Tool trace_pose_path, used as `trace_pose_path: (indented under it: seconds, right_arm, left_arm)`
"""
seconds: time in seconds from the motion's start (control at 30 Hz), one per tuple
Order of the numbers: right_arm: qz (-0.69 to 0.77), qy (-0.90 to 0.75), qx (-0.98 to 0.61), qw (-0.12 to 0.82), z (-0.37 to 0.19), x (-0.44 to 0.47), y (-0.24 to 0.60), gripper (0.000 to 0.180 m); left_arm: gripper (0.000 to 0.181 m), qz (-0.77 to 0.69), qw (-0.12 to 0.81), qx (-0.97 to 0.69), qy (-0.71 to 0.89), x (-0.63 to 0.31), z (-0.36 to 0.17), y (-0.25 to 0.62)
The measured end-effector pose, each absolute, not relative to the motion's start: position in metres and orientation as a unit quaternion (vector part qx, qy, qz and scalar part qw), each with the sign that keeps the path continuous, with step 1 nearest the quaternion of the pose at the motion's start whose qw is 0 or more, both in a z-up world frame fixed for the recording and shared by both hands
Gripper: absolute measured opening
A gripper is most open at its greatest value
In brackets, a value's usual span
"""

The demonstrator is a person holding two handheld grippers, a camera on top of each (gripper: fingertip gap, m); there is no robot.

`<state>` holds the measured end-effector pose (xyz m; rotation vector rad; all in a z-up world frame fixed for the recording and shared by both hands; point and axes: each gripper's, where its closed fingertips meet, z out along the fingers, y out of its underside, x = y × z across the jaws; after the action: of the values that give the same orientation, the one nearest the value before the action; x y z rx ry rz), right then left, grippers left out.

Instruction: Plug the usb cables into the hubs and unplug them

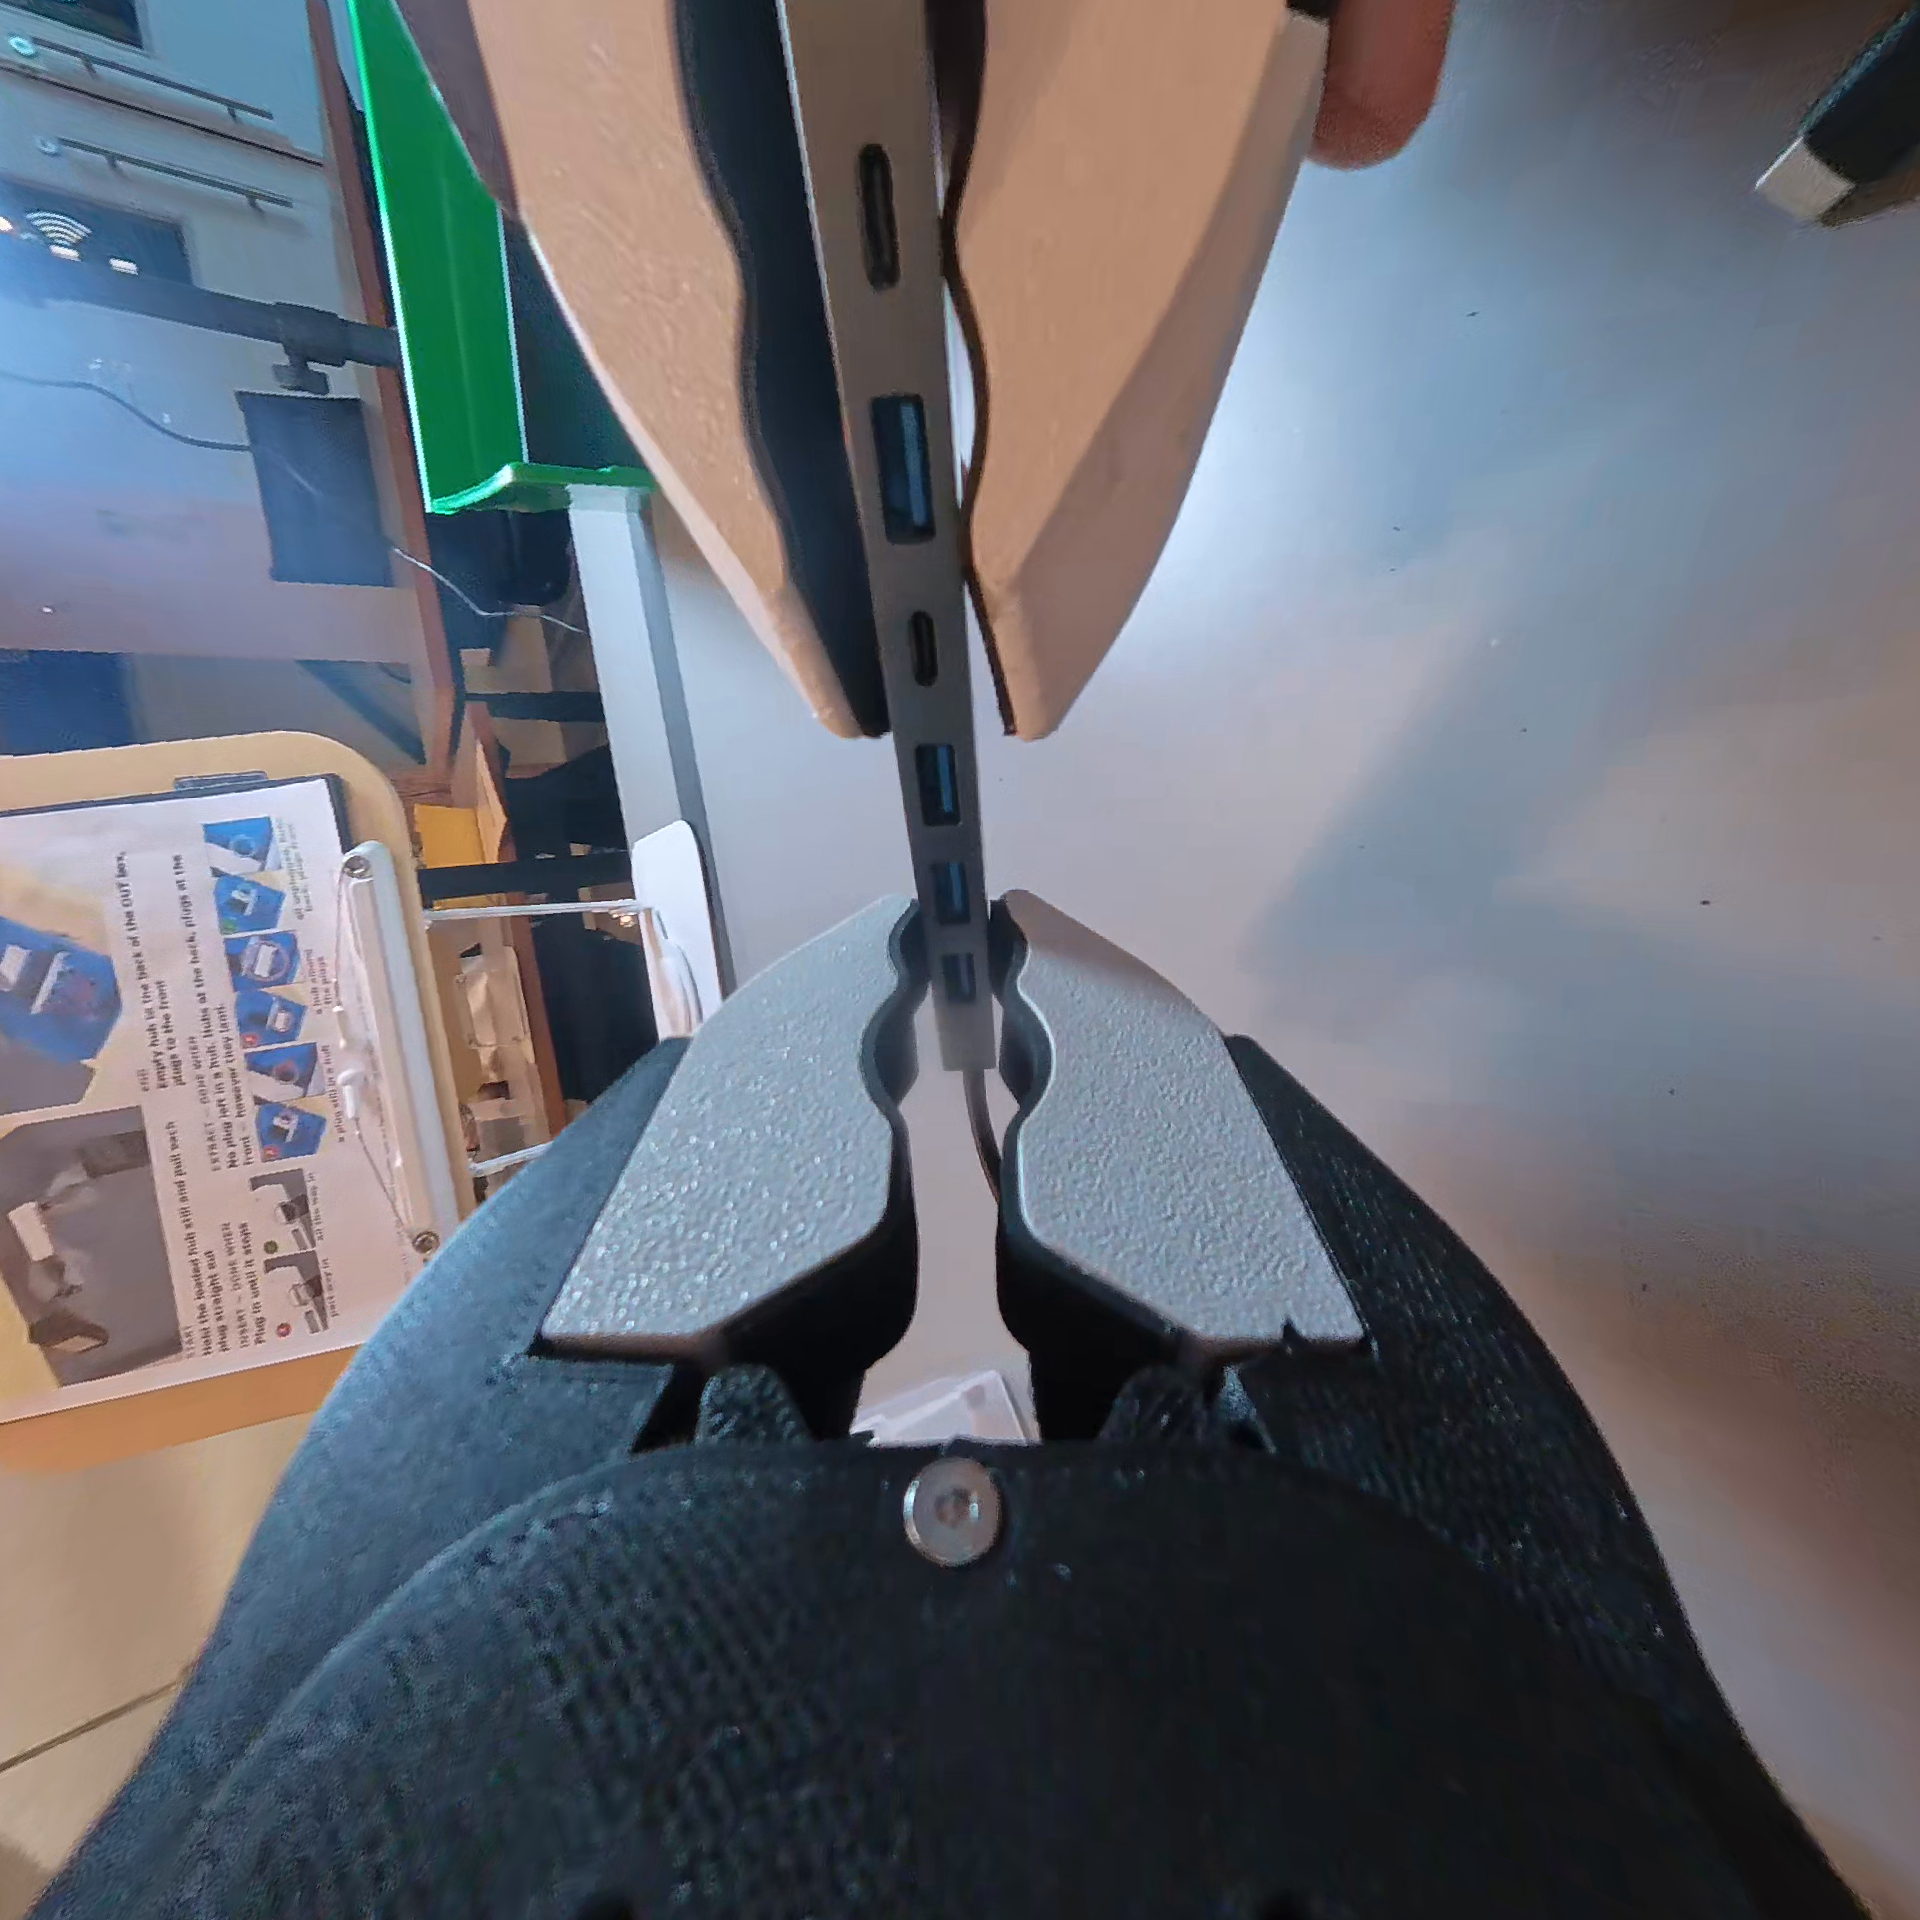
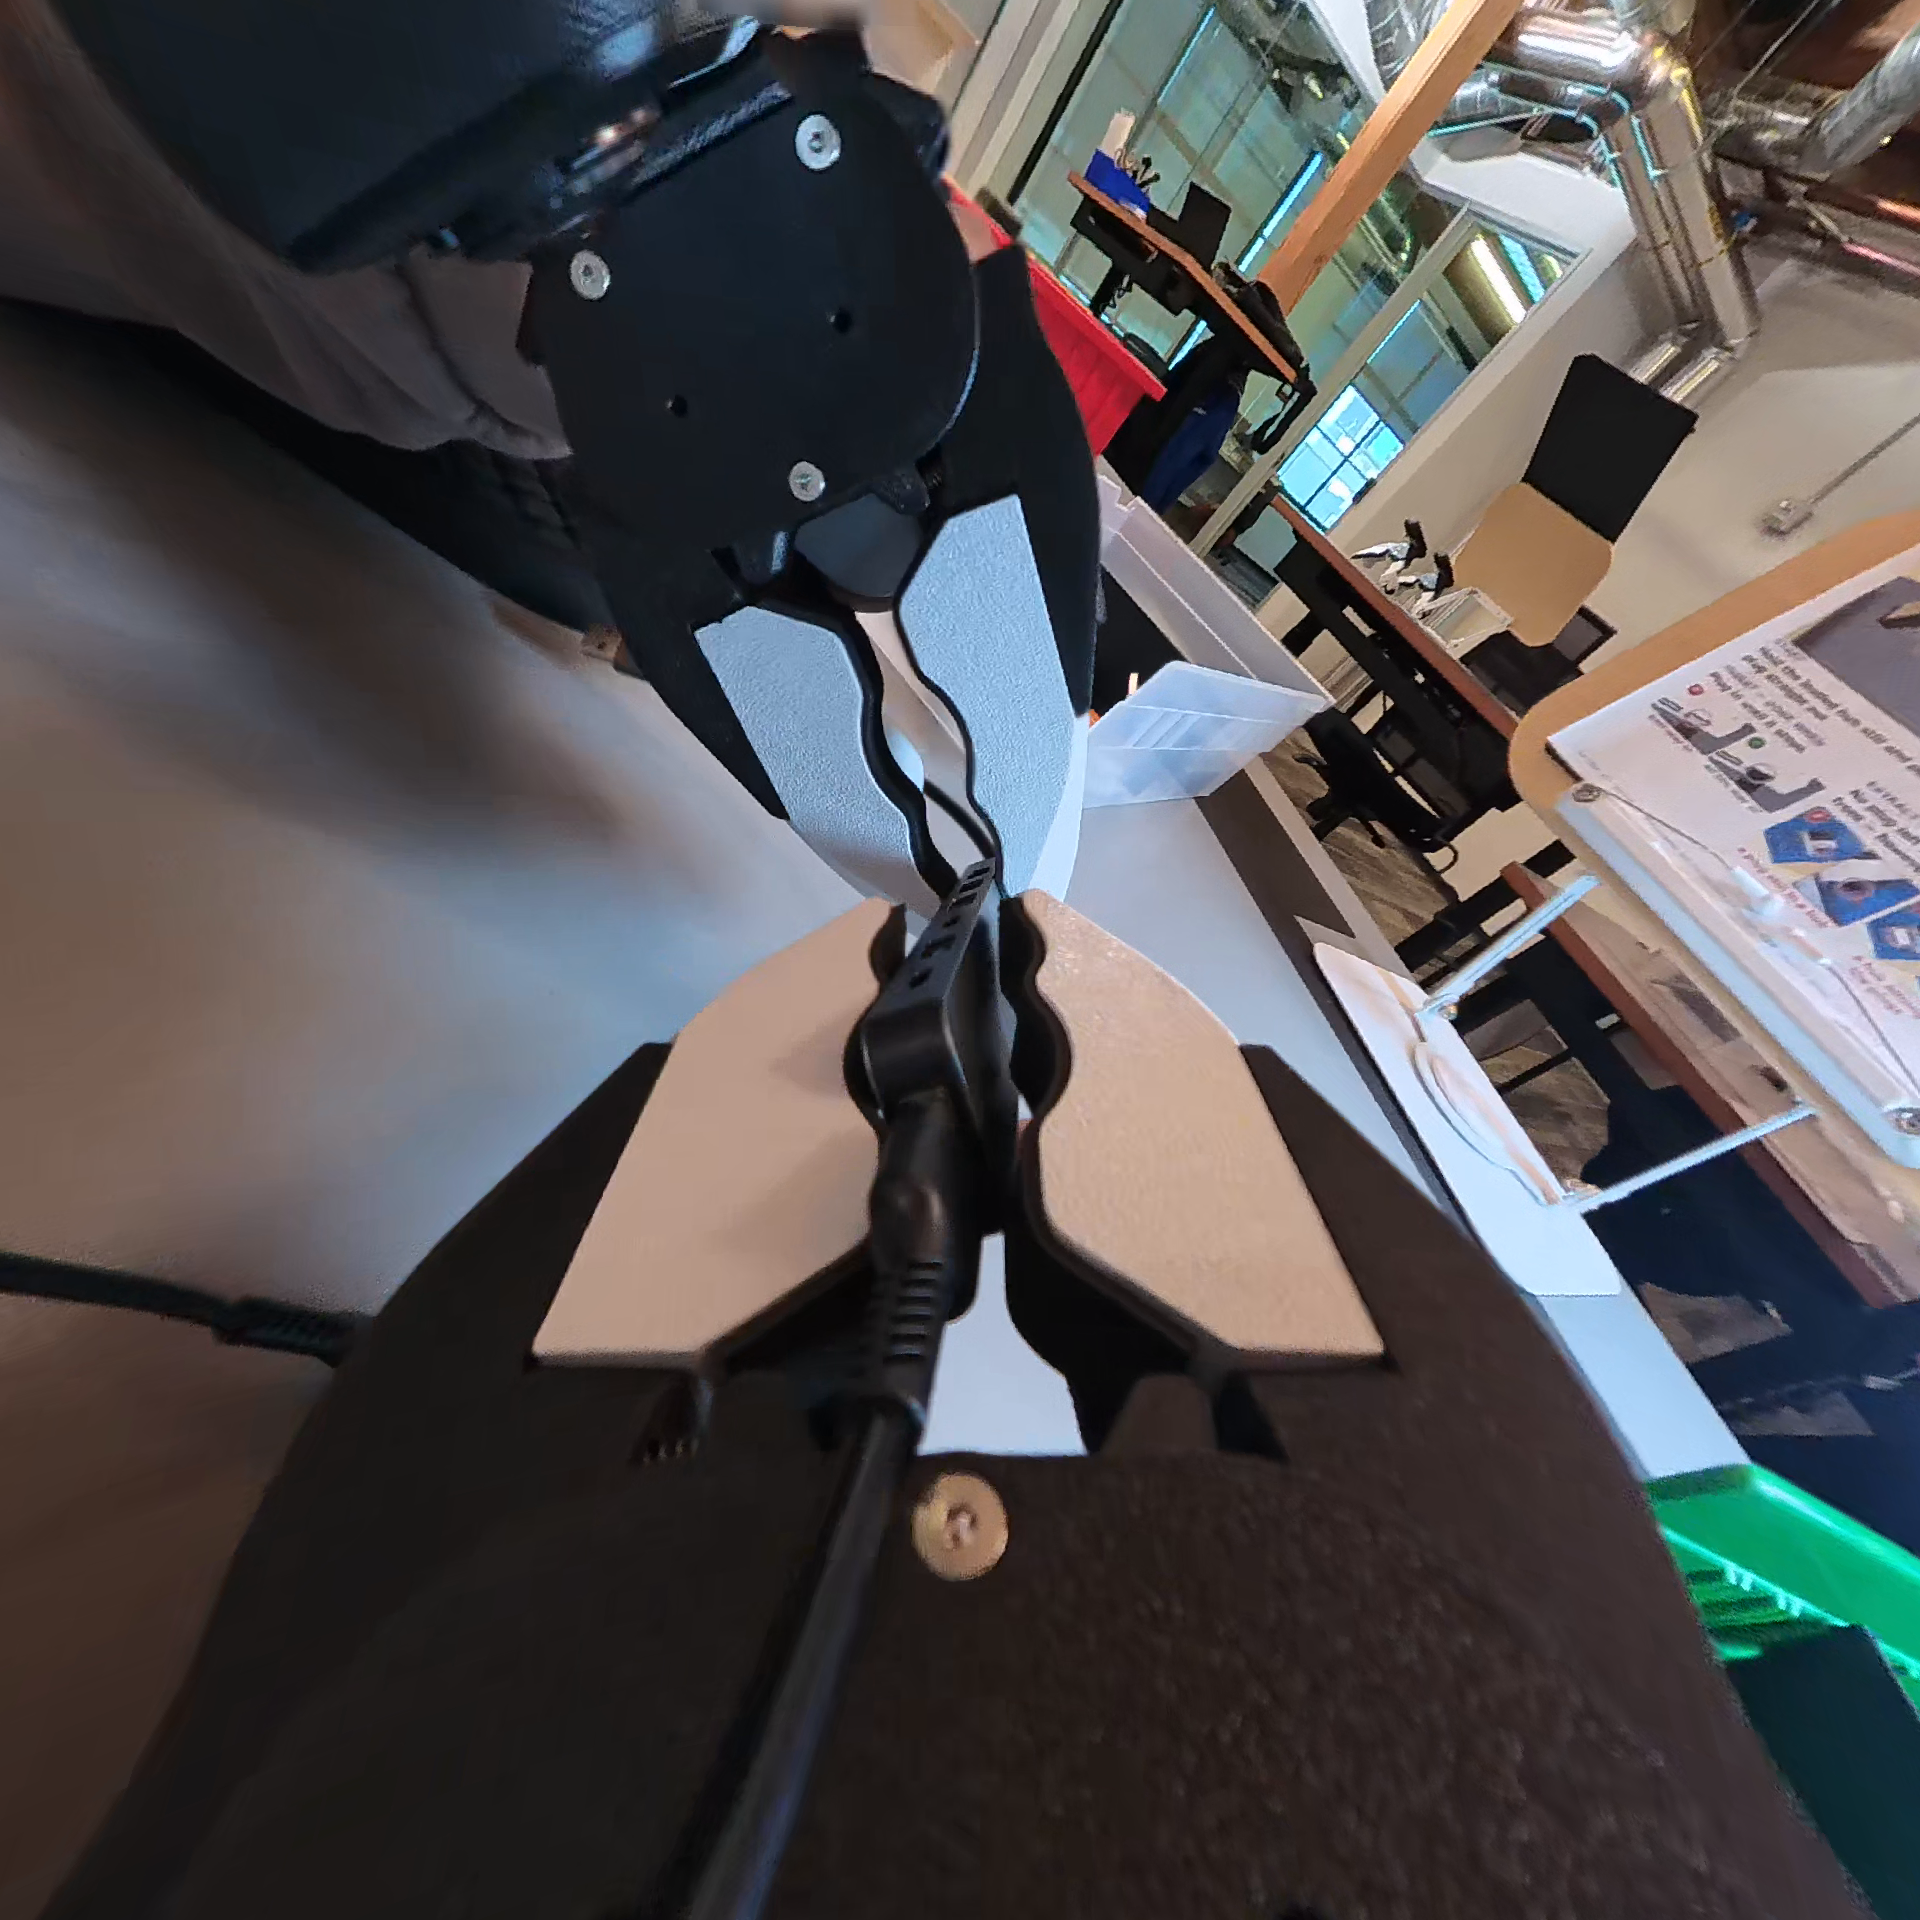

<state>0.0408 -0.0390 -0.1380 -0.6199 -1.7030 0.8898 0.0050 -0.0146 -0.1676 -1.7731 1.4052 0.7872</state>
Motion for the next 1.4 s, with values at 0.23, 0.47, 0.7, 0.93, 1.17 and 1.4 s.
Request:
trace_pose_path:
  seconds: [0.23, 0.47, 0.7, 0.93, 1.17, 1.4]
  right_arm:
    - [0.334, -0.731, -0.251, 0.540, -0.138, 0.040, -0.038, 0.012]
    - [0.394, -0.697, -0.277, 0.531, -0.118, 0.048, -0.033, 0.012]
    - [0.376, -0.701, -0.261, 0.547, -0.120, 0.046, -0.037, 0.015]
    - [0.330, -0.717, -0.259, 0.557, -0.128, 0.043, -0.033, 0.018]
    - [0.286, -0.741, -0.240, 0.558, -0.135, 0.042, -0.039, 0.012]
    - [0.291, -0.736, -0.252, 0.557, -0.132, 0.043, -0.038, 0.011]
  left_arm:
    - [0.013, 0.251, 0.398, -0.689, 0.551, 0.010, -0.171, -0.015]
    - [0.017, 0.200, 0.471, -0.674, 0.533, 0.006, -0.157, -0.012]
    - [0.012, 0.142, 0.484, -0.686, 0.524, 0.004, -0.155, -0.016]
    - [0.012, 0.129, 0.459, -0.699, 0.534, 0.004, -0.166, -0.020]
    - [0.012, 0.119, 0.448, -0.705, 0.538, 0.003, -0.170, -0.022]
    - [0.013, 0.104, 0.471, -0.701, 0.525, 0.004, -0.166, -0.020]
